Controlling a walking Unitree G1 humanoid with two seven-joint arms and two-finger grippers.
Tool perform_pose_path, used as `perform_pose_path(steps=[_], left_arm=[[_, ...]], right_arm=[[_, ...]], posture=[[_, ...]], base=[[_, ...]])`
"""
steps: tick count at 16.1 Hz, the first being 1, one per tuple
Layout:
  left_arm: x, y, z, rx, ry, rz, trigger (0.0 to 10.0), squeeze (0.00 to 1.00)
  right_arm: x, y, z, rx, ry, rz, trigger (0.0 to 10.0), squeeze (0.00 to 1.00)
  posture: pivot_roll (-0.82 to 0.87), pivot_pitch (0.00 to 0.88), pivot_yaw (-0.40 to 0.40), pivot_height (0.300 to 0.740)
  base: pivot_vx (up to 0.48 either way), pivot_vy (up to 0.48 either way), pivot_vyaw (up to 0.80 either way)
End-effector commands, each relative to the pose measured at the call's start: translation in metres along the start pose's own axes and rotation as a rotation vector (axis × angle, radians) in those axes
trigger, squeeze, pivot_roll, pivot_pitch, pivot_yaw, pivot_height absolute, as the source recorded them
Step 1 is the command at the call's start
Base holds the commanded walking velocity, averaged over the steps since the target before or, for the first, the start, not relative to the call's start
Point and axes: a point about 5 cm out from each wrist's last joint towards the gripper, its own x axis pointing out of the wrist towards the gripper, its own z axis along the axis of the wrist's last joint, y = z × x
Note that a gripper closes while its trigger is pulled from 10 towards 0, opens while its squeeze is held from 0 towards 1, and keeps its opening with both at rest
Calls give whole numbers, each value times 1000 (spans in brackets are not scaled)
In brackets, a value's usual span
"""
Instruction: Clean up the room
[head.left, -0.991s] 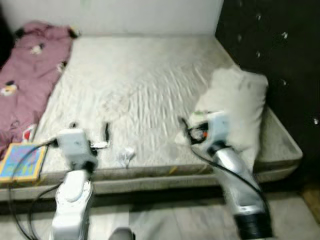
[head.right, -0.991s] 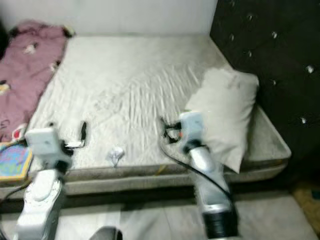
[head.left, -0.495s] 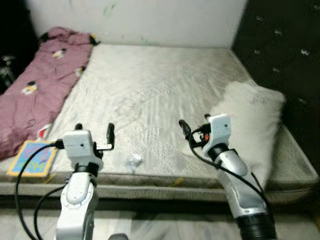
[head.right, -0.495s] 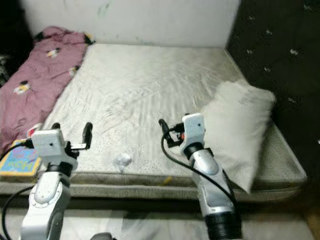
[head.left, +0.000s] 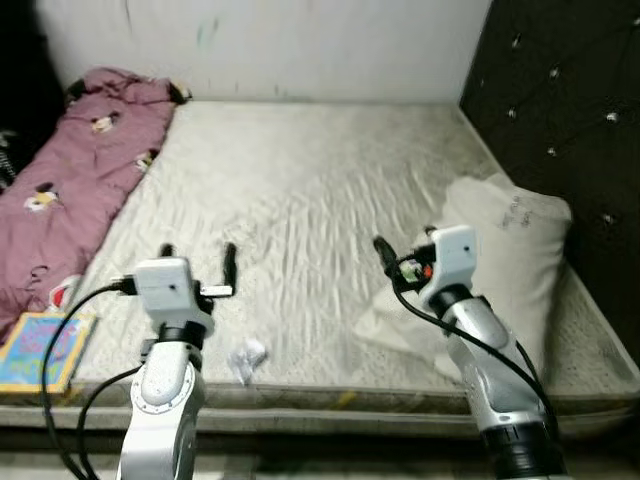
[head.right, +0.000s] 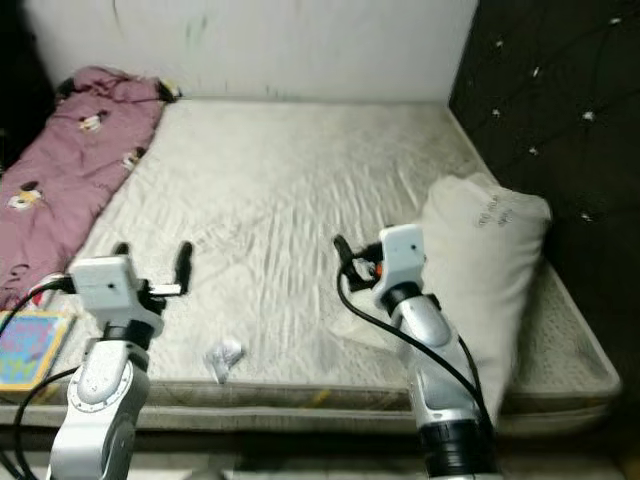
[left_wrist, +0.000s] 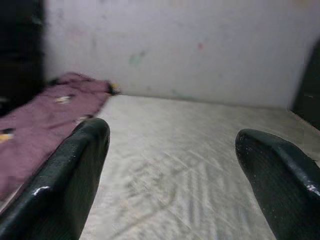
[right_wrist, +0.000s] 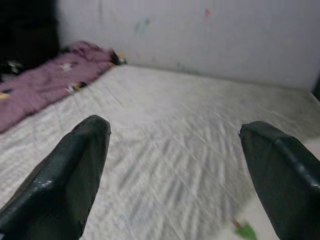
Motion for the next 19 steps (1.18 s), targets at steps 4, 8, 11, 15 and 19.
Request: perform_pose_path(steps=[4, 8, 11, 15, 19], left_arm=[[2, 6, -3, -8, 28, 11, 10000, 0], [3, 6, -3, -9, 32, 6, 10000, 0], [9, 4, 0, -19, 18, 13, 10000, 0], [14, 3, 9, -11, -18, 8, 10000, 0], [11, 7, 7, -1, 20, 69, 10000, 0]], right_arm=[[4, 8, 2, -1, -6, 22, 10000, 0], [7, 8, 4, 3, -16, 22, 10000, 0], [17, 11, 14, -52, -62, 54, 10000, 0], [27, 6, 14, 38, -27, 43, 10000, 0], [20, 0, 10, 40, -18, 11, 10000, 0]], posture=[[86, 15, -32, 740], [81, 17, -17, 740], [67, 18, 0, 740], [65, 20, -1, 740], [55, 27, -1, 740]], base=[[0, 86, 116], [0, 480, 570], [0, 480, 0], [0, 480, 0], [0, 116, 0]])
